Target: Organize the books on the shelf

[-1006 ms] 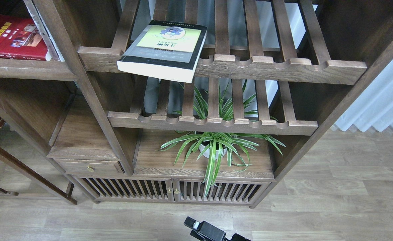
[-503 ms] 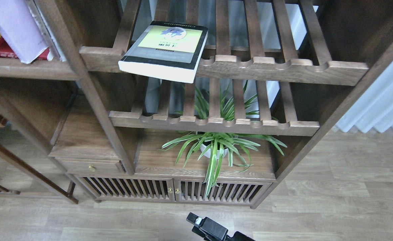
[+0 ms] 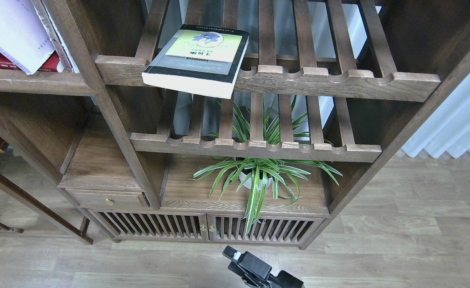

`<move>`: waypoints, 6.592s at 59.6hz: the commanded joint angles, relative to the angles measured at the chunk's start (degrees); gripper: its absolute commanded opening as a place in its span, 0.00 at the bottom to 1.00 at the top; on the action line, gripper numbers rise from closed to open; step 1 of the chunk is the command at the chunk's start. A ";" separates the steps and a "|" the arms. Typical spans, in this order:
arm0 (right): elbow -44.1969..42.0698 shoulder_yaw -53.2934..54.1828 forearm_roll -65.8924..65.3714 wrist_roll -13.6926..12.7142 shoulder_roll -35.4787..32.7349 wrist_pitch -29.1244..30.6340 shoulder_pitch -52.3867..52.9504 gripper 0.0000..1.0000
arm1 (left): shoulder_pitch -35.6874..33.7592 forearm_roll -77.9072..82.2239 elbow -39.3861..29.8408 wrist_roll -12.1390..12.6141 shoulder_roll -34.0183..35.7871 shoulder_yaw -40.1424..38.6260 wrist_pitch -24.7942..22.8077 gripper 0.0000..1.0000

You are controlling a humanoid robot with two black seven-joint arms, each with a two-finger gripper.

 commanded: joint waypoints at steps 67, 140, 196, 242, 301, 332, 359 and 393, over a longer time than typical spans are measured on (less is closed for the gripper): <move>18.12 -4.20 -6.77 13.56 1.86 -13.32 25.33 0.94 | 14.15 -7.10 4.80 0.35 -1.92 2.55 0.00 1.00; 16.80 1.61 -2.99 14.17 1.86 -32.92 37.46 0.50 | 13.62 -6.92 4.27 0.79 0.19 2.82 0.00 1.00; 23.92 -6.04 -3.16 10.13 -12.29 0.00 15.40 0.03 | 16.17 -21.34 5.24 0.17 0.01 21.62 0.00 1.00; 13.72 -8.94 -4.13 -6.92 -18.00 0.00 8.81 0.05 | 12.31 -32.15 -0.21 -8.35 0.45 54.66 0.00 1.00; 13.72 -10.35 -7.56 -8.33 -13.52 0.00 4.85 0.83 | 7.65 -31.89 -0.38 -11.87 3.79 65.31 0.00 0.06; 6.78 -8.94 -7.38 -7.98 -12.73 0.00 4.68 1.00 | 21.01 -30.66 -17.96 -9.94 18.73 24.36 0.00 0.05; 5.64 -9.03 -7.38 -7.98 -12.38 0.00 4.15 1.00 | 11.79 -20.56 -15.15 -2.29 25.76 -3.16 0.00 0.05; 5.64 -8.94 -7.47 -8.06 -12.20 0.00 1.42 1.00 | -34.45 25.15 4.53 -1.33 21.28 3.69 0.00 0.05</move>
